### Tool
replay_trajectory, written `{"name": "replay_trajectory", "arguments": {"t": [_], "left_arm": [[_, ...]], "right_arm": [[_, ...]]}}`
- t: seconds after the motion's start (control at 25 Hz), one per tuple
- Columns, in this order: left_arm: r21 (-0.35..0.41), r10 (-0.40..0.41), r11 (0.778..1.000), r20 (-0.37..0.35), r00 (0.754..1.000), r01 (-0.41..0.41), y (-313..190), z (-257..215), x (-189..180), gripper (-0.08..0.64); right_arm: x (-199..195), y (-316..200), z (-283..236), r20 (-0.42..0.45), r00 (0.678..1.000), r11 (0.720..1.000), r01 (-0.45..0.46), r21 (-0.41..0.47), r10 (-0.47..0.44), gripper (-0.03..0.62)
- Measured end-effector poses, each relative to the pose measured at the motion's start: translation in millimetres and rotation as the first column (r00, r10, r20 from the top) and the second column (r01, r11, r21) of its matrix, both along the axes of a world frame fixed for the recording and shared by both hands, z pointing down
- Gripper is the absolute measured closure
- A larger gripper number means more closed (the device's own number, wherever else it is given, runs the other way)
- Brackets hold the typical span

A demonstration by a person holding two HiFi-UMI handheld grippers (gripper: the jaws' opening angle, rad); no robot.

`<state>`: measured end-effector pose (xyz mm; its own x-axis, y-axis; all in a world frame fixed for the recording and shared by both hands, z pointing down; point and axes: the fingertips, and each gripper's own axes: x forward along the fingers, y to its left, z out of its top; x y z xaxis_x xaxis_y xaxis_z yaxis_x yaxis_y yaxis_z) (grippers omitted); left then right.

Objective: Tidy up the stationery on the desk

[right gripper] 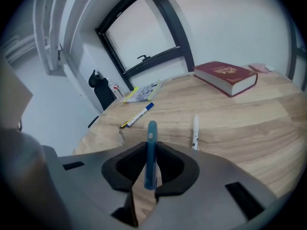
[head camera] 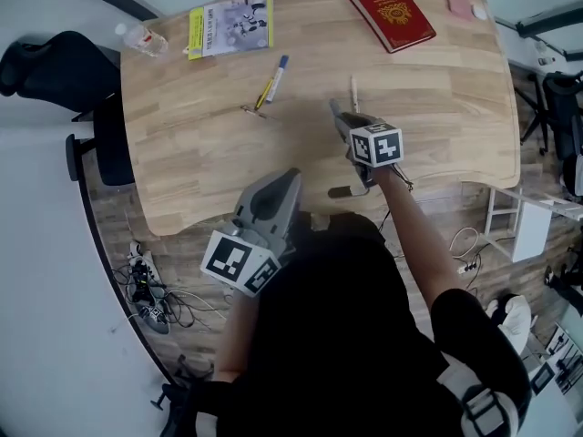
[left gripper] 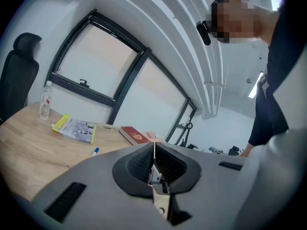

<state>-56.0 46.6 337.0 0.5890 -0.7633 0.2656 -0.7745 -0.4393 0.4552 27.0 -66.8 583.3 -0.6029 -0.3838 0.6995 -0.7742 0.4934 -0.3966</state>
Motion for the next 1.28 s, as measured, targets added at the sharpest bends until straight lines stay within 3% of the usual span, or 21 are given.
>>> {"name": "replay_trajectory", "arguments": {"t": [0.44,0.76,1.12,1.28], "left_arm": [[-0.029,0.030,0.999,-0.006,1.000,-0.030,4,9,-38,0.525],[-0.037,0.031,0.999,-0.016,0.999,-0.032,2,13,-52,0.525],[-0.029,0.046,0.999,-0.015,0.999,-0.046,1,12,-52,0.525],[-0.028,0.056,0.998,-0.020,0.998,-0.056,1,12,-46,0.525]], "right_arm": [[-22,2,40,-0.026,0.981,0.974,-0.193,-0.119,0.192,0.509],[-22,6,52,-0.076,0.981,0.976,-0.188,-0.110,0.181,0.505],[-18,7,54,-0.159,0.981,0.992,-0.120,-0.047,0.112,0.408],[-13,11,50,-0.165,0.982,0.995,-0.100,-0.030,0.093,0.410]]}}
